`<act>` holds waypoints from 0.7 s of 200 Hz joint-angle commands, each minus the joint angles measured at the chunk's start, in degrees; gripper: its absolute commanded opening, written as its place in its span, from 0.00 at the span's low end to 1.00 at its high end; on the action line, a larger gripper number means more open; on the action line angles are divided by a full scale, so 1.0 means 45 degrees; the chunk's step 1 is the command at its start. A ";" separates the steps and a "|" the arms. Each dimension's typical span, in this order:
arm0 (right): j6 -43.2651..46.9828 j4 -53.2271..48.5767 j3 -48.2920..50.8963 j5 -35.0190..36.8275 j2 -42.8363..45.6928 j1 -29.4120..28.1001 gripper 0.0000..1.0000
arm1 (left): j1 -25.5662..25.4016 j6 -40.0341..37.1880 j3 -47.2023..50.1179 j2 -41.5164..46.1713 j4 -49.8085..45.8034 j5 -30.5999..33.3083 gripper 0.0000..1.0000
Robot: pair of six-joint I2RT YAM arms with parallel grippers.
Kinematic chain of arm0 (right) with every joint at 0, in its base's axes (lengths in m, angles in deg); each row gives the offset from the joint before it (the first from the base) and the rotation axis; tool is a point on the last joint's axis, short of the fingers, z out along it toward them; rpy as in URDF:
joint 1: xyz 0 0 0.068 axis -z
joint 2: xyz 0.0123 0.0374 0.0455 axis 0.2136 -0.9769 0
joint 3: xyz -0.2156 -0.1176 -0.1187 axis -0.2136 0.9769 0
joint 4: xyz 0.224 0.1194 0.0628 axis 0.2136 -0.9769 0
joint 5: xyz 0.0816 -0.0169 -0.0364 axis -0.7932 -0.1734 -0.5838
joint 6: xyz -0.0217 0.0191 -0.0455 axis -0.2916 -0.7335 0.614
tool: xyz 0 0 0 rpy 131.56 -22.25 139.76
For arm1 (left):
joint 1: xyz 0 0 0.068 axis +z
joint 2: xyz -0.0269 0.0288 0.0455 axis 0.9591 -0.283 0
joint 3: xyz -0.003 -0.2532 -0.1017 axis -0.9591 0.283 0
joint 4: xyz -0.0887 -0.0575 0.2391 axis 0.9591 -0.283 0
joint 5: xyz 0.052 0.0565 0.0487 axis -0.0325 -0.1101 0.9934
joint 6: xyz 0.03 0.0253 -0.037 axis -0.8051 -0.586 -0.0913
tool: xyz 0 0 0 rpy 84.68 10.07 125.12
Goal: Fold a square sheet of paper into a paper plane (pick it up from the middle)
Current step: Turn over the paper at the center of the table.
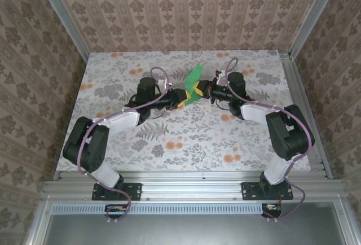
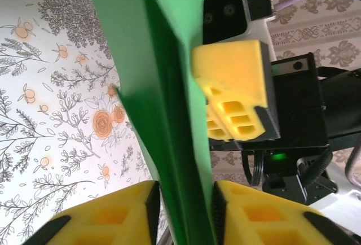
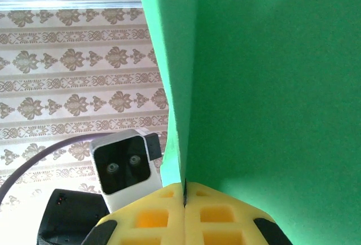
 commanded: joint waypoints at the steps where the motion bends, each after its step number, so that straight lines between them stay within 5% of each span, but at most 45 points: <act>1: -0.0014 0.0431 0.0212 -0.0067 0.0379 -0.0083 0.00 | -0.0060 0.0064 -0.0347 -0.0232 0.0597 -0.0485 0.29; 87: 0.0343 0.0053 0.0334 -0.0086 0.0381 -0.0038 0.00 | 0.0040 -0.0841 -0.0518 -0.0069 -0.0778 -0.0581 0.07; 140: 0.2643 -0.3062 0.0058 0.0163 0.1062 0.0411 0.28 | 0.0301 -0.3259 -0.1198 0.0569 -0.4168 -0.0277 0.02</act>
